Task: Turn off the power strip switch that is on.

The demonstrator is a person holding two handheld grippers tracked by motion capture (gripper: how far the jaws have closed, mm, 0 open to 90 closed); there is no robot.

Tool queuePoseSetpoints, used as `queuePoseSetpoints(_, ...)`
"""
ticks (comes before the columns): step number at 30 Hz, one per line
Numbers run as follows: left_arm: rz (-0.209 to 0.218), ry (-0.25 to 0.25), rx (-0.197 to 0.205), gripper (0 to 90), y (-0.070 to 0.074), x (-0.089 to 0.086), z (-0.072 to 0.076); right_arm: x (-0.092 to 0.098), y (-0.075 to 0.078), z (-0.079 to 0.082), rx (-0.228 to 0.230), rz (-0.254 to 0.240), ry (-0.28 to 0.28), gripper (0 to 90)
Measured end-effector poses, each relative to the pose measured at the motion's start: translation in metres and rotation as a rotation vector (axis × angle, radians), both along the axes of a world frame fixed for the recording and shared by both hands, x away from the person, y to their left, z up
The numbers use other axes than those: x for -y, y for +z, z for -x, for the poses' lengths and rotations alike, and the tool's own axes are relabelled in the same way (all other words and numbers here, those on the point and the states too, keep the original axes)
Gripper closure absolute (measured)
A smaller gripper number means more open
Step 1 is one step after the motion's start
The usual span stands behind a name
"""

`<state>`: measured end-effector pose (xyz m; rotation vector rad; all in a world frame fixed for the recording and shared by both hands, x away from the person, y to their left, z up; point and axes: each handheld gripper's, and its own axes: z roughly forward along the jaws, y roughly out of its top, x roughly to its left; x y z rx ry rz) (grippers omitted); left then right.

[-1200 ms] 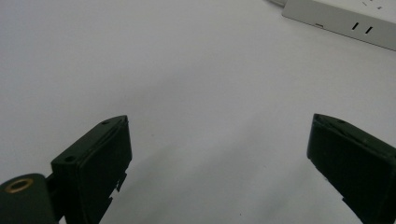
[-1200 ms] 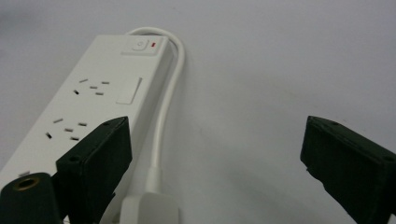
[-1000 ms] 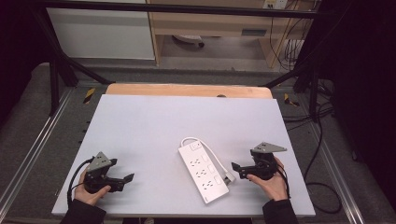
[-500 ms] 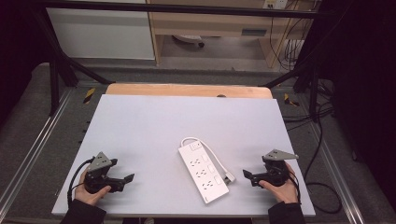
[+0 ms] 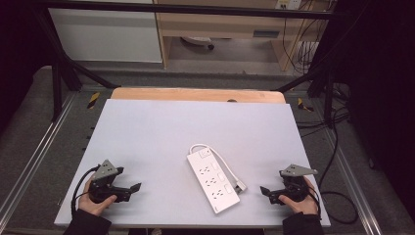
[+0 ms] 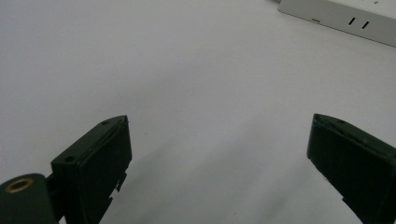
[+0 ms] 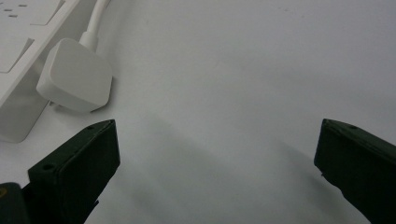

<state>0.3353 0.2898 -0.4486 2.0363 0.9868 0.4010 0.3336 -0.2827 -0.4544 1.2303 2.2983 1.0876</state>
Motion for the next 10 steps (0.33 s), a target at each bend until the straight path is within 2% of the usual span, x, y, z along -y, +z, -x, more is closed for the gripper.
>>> queuePoseSetpoints(10,0.002,-0.004,-0.001,6.3,0.0004,0.0005,-0.0002,0.0012,-0.0014,-0.0001,-0.003,0.006,0.002,0.7)
